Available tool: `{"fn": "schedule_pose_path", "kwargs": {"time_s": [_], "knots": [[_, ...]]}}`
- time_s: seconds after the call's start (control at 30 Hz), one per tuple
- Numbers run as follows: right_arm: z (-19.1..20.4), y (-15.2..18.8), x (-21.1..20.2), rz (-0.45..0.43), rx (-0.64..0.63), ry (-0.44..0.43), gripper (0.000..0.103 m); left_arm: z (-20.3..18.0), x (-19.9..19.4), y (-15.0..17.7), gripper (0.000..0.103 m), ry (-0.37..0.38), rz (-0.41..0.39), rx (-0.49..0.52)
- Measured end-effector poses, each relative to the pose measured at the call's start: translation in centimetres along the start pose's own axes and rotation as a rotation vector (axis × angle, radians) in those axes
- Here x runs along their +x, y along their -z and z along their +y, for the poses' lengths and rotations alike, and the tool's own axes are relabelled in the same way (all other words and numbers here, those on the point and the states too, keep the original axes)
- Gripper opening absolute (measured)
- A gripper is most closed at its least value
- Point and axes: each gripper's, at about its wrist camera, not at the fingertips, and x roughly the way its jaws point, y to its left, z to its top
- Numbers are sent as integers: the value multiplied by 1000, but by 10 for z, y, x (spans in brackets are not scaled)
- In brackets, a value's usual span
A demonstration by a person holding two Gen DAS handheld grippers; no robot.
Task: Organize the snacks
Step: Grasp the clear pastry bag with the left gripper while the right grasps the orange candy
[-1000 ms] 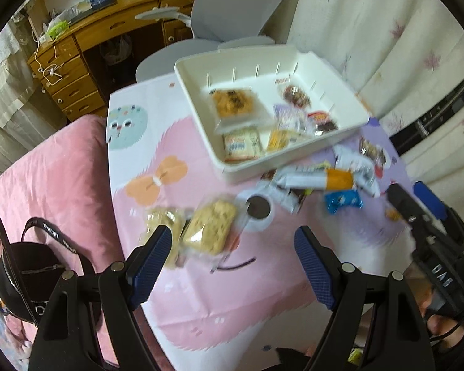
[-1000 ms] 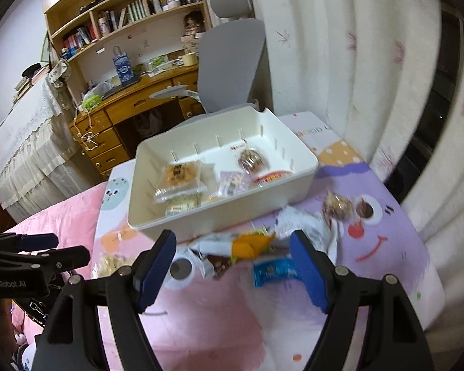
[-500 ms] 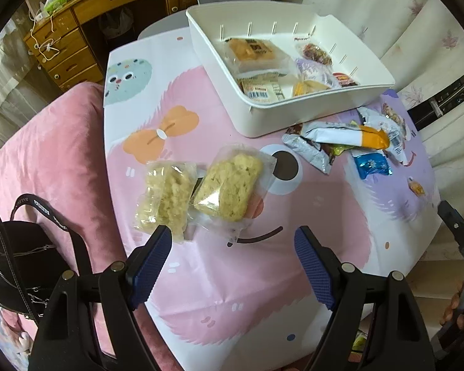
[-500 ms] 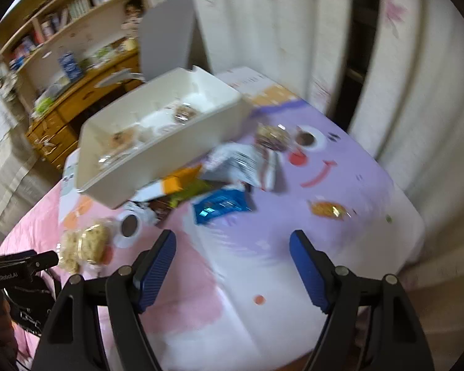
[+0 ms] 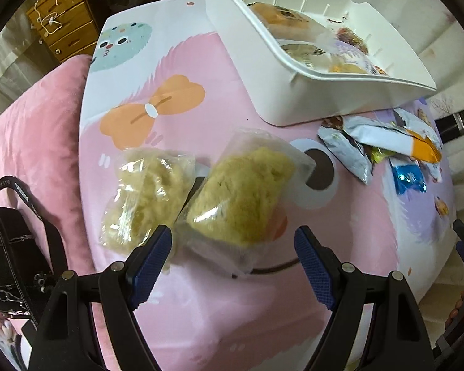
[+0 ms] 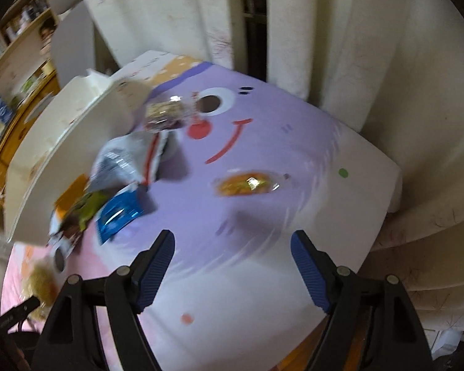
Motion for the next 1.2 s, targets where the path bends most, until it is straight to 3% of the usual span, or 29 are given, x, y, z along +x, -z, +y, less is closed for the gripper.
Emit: {"fn": "schedule_pose_path", "kwargs": {"time_s": [0.23, 0.7, 0.87, 0.97, 1.2], "knots": [[-10, -18, 31, -49, 22, 36, 86, -5, 15, -9, 80, -18, -55, -29], [-4, -26, 66, -89, -117, 81, 87, -23, 38, -16, 85, -77, -118, -45], [-3, -23, 67, -92, -158, 43, 87, -27, 39, -15, 77, -107, -135, -34], [1, -20, 66, -116, -189, 28, 80, -25, 35, -14, 68, -100, -152, -47], [9, -14, 61, -143, -223, 11, 70, -19, 29, -4, 61, -80, -158, -51]]}}
